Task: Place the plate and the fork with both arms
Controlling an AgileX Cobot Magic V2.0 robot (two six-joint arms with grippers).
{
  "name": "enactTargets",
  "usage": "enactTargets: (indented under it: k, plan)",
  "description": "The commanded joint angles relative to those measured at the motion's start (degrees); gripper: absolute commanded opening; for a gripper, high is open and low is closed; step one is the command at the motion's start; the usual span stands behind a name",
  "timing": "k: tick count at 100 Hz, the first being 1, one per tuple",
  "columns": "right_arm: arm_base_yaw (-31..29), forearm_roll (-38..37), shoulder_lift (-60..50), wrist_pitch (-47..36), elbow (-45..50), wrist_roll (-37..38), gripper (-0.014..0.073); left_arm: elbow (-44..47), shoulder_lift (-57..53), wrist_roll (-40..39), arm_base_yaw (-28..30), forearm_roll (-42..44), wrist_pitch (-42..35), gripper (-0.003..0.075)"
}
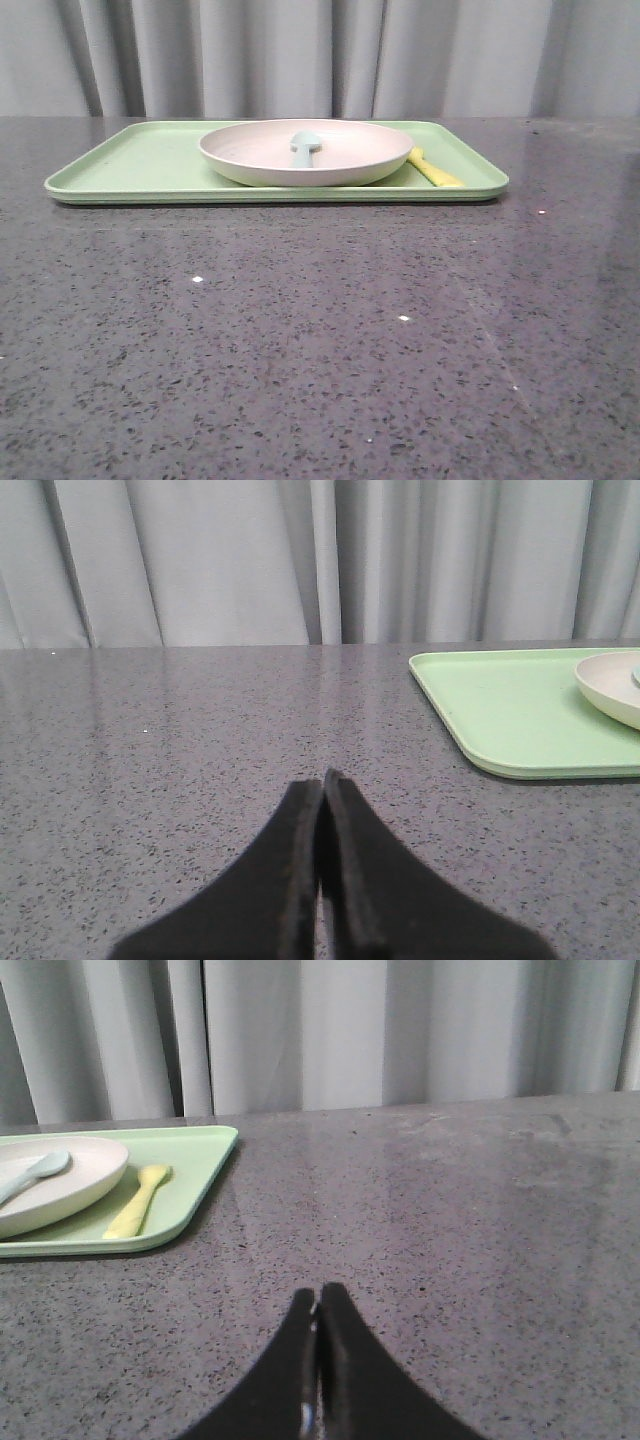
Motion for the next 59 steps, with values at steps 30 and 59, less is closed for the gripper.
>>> enactTargets:
  k: [30,59]
  plan:
    - [-0.3,-0.9,-1.5,-4.8,-0.4,-0.6,-0.0056,0.8,-1.8,-0.1,0.1,-0.2,-4.5,-0.002]
    - [-0.3,-0.9,-1.5,-4.8,-0.4,-0.6,-0.0056,0.8,-1.8,-0.1,0.1,-0.2,-4.5,-0.002]
